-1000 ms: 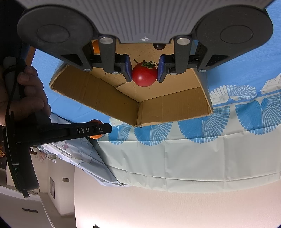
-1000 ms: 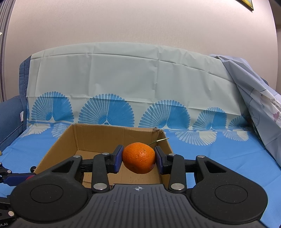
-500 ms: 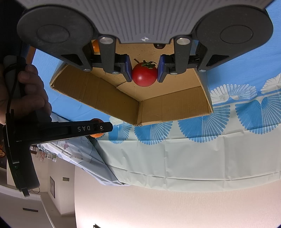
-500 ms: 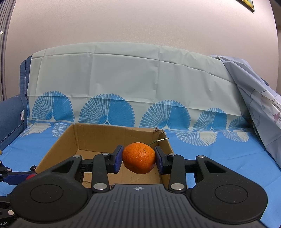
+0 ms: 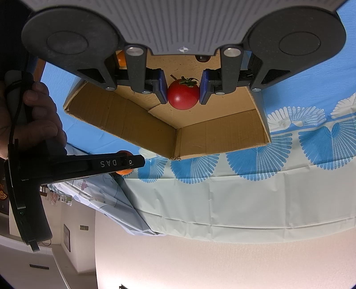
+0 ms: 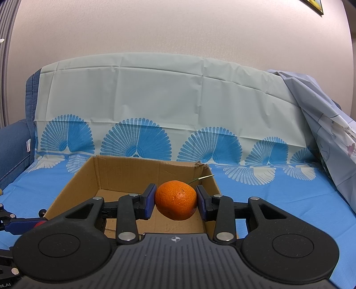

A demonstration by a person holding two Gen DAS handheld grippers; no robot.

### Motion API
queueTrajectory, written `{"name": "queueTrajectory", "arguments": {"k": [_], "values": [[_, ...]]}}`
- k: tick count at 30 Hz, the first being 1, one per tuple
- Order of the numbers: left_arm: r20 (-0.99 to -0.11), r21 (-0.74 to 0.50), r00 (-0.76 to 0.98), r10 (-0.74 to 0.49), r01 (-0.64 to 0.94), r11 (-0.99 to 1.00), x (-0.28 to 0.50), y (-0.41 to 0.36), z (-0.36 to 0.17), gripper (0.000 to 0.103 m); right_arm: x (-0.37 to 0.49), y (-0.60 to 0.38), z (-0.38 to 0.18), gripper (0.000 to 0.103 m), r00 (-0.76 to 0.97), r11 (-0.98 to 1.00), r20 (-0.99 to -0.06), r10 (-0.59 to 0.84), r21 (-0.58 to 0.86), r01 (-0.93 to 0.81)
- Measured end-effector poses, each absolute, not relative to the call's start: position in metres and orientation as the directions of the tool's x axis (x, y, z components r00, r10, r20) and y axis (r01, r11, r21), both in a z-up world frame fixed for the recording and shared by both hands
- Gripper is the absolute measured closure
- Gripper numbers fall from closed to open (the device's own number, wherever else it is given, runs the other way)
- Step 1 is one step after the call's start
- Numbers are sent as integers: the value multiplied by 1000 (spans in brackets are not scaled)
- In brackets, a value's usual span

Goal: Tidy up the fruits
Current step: 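Open the right tool to drop the orange while the left tool releases the tomato into the box, then move both open tools back toward the remaining fruits on the bed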

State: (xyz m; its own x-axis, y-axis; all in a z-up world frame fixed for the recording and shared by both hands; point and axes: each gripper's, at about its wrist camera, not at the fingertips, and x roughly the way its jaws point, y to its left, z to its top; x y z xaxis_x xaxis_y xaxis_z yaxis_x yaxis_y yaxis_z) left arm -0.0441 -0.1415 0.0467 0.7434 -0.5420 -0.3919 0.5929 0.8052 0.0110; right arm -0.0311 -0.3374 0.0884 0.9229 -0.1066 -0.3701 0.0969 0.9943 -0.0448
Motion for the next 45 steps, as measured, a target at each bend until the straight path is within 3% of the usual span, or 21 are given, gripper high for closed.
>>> {"name": "queueTrajectory", "arguments": {"k": [14,15,16,17,18,24,29,31,33,39,45], "values": [[-399,11,741,-541,593,805,-44,-143,46,68,-29,-335,87,63,921,995,-375,-104,-49,93],[-407,6,735,-542,596,803,-42,-144,46,58,-29,-335,86,62,920,994,-377,-104,-50,92],[-410,-1,732,-544,596,803,-42,-143,46,48,-28,-335,85,51,918,994,-382,-105,-52,92],[-407,-1,735,-543,594,804,-42,-144,46,47,-28,-334,85,45,917,994,-383,-112,-57,97],[-404,5,738,-541,593,805,-42,-144,47,47,-28,-334,85,38,918,993,-377,-119,-60,104],[-392,23,752,-531,585,811,-45,-144,46,48,-29,-337,88,38,923,991,-362,-132,-36,128],[-385,41,777,-498,554,832,-49,-134,49,66,-32,-328,92,38,931,991,-342,-126,-10,130],[-381,34,793,-476,526,850,-50,-124,54,73,-34,-321,95,38,938,992,-324,-121,-3,127],[-368,18,815,-447,487,873,-50,-109,63,73,-35,-313,98,39,945,993,-307,-112,7,120],[-311,141,882,-353,410,901,-36,-58,107,73,-42,-283,106,66,963,997,-266,-44,48,59],[-321,108,919,-227,273,956,-16,4,126,73,-43,-251,110,67,966,999,-253,44,24,-40]]}}
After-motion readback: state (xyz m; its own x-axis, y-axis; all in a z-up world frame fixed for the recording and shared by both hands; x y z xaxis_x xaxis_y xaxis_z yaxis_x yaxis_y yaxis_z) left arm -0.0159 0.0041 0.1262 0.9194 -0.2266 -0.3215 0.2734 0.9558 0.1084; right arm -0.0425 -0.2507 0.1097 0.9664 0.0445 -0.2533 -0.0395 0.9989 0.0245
